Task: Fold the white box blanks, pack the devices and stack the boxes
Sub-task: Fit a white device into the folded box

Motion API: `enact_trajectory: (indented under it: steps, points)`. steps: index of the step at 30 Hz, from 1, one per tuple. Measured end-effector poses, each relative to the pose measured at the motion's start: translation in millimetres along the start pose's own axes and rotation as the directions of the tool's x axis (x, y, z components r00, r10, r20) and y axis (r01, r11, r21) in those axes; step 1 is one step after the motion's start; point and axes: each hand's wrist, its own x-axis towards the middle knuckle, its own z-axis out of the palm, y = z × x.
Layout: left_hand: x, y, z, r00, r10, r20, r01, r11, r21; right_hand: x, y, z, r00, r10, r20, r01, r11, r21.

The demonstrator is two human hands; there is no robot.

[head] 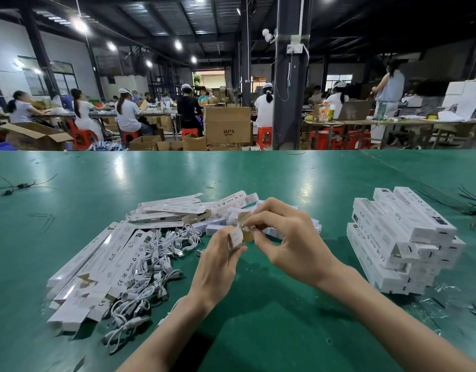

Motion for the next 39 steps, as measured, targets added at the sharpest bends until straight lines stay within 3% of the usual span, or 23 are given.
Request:
enact_trajectory:
  steps: [5, 11, 17, 22, 26, 30, 33, 36, 39]
  points:
    - [-1.3, -3.9, 0.9, 0.999, 0.048, -0.014, -0.048, 0.999, 0.007, -0.4, 2.8, -0.2, 0.994, -0.057, 0.095, 0.060, 0.998, -0.030]
    - [-0.5, -3.4, 2.4, 0.996, 0.086, -0.020, -0.086, 0.996, -0.005, -6.3, 4.4, 13.5, 1.000, -0.005, 0.012, 0.005, 0.999, -0.053]
    - [-1.1, -4.5, 2.7, 0.997, 0.069, -0.034, -0.069, 0.998, -0.005, -8.8, 4.2, 19.4, 0.985, -0.085, -0.151, 0.023, 0.928, -0.372]
    - [-2.0, -2.7, 2.7, 0.998, 0.042, -0.049, -0.041, 0.999, 0.016, -12.9, 4.2, 20.5, 0.962, -0.263, -0.075, 0.184, 0.826, -0.532]
    - [-4.1, -2.3, 2.9, 0.999, 0.026, -0.027, -0.026, 1.000, 0.004, -18.0, 4.9, 25.4, 0.954, -0.295, -0.051, 0.222, 0.813, -0.539]
    - [-4.4, 0.6, 1.3, 0.999, 0.017, -0.032, -0.017, 1.000, -0.009, -16.8, 1.9, 26.9, 0.983, -0.183, -0.021, 0.154, 0.879, -0.451]
    - [-3.8, -0.6, 2.0, 0.998, 0.020, -0.060, -0.020, 1.000, -0.007, -14.0, -1.6, 23.9, 0.991, -0.045, -0.124, 0.028, 0.990, -0.139]
    - [-2.6, -1.7, 4.2, 0.997, 0.003, -0.078, -0.003, 1.000, 0.007, -9.0, -2.7, 17.9, 0.975, 0.105, -0.194, -0.076, 0.986, 0.149]
    - [-2.2, -0.9, 4.5, 0.998, -0.016, -0.066, 0.016, 1.000, 0.002, -5.5, -2.3, 13.4, 0.972, 0.159, -0.172, -0.122, 0.971, 0.207]
